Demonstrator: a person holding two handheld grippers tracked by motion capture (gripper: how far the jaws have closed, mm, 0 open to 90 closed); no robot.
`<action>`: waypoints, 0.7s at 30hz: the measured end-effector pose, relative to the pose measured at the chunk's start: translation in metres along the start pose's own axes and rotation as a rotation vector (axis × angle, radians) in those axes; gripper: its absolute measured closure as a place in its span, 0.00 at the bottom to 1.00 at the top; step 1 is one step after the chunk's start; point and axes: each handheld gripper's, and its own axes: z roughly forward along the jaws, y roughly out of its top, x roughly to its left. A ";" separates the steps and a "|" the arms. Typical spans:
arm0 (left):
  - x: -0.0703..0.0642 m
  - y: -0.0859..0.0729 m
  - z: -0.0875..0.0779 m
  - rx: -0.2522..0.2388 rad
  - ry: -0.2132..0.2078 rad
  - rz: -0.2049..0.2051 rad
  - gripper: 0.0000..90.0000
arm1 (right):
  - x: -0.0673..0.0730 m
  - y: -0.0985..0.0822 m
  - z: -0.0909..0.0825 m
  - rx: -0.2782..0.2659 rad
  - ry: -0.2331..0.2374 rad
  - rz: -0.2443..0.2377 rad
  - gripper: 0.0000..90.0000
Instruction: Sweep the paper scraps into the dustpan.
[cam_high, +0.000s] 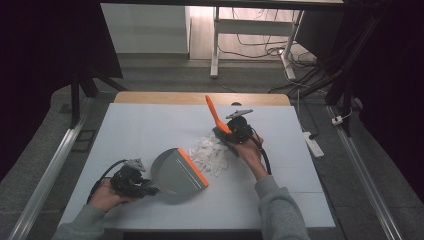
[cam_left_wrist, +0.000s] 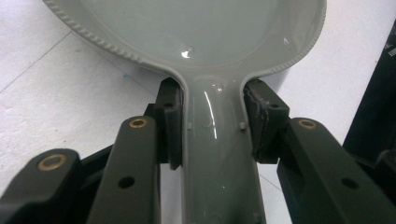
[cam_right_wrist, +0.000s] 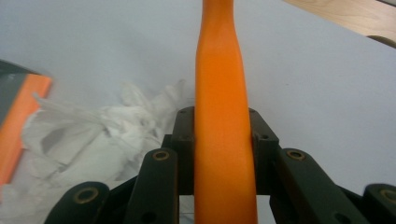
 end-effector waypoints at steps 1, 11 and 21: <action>0.000 0.000 0.000 0.000 -0.002 -0.001 0.68 | 0.002 0.000 0.000 0.000 0.007 -0.004 0.78; 0.000 0.001 0.002 0.001 -0.004 -0.004 0.68 | 0.023 0.002 0.003 0.007 0.052 -0.053 0.78; 0.000 0.002 0.002 0.003 -0.001 -0.002 0.68 | 0.047 0.002 0.005 0.021 0.087 -0.119 0.78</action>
